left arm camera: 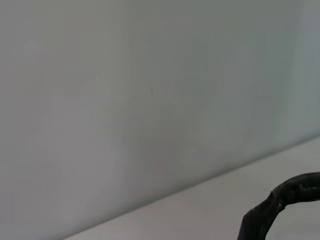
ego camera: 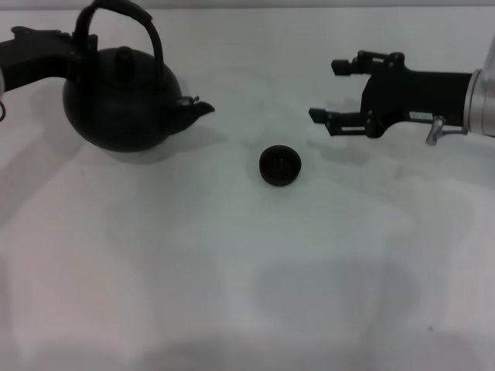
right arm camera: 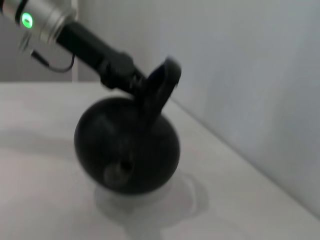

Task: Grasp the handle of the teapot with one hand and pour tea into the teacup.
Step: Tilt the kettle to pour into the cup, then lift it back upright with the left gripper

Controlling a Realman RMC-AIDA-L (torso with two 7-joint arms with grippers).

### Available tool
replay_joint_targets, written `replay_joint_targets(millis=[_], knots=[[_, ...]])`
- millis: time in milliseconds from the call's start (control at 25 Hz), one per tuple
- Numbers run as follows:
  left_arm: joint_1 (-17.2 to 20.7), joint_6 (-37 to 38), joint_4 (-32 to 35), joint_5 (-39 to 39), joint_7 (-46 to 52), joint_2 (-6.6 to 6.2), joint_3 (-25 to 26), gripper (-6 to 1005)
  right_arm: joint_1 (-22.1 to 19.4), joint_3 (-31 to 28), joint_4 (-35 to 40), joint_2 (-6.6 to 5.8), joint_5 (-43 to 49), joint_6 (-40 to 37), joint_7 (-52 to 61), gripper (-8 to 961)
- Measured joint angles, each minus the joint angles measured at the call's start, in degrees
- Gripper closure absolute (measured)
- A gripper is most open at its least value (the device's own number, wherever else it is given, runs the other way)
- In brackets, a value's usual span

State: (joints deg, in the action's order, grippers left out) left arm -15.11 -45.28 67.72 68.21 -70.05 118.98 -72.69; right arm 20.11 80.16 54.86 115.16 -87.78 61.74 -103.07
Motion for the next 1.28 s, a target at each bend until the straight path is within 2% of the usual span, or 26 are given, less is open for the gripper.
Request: replay_joint_targets(millis=[240,360,400,440,600,760,1280], knots=[[-0.23,1.19,6.02,-14.86,14.09,0.02,-5.59,904,-1.01,-2.47,0.41,-0.14,-6.38,0.78,-1.48,109],[-0.44,1.24,9.27,-23.83,21.33,0.03,-9.10,904,-1.20,-5.06,0.10,-0.18,-9.01,2.19,-1.56,109],[-0.62,1.26,11.28,-29.20,25.26,0.03,-11.28,905,-1.26,-6.21,-0.04,-0.19,-9.75,2.97,-1.60,109],[-0.62,1.26,11.28,-29.20,25.26,0.03,-11.28,905,-1.31,-7.43,-0.32,-0.19,-10.31,3.89,-1.76,109],[-1.65,0.87,14.88,-39.67,32.29,0.03,-15.94,905,-1.34,-12.14,-2.92,-0.20,-13.74,7.95,-3.73,109],[-3.13,-0.28,17.31,-47.29,37.33,0.03,-19.70,904,-1.32,-14.26,-4.52,-0.20,-15.67,9.41,-4.97,109],[-8.32,-3.95,19.37,-52.71,41.95,0.11,-25.56,905,-0.82,-16.76,-6.74,-0.20,-16.01,9.35,-5.90,109]])
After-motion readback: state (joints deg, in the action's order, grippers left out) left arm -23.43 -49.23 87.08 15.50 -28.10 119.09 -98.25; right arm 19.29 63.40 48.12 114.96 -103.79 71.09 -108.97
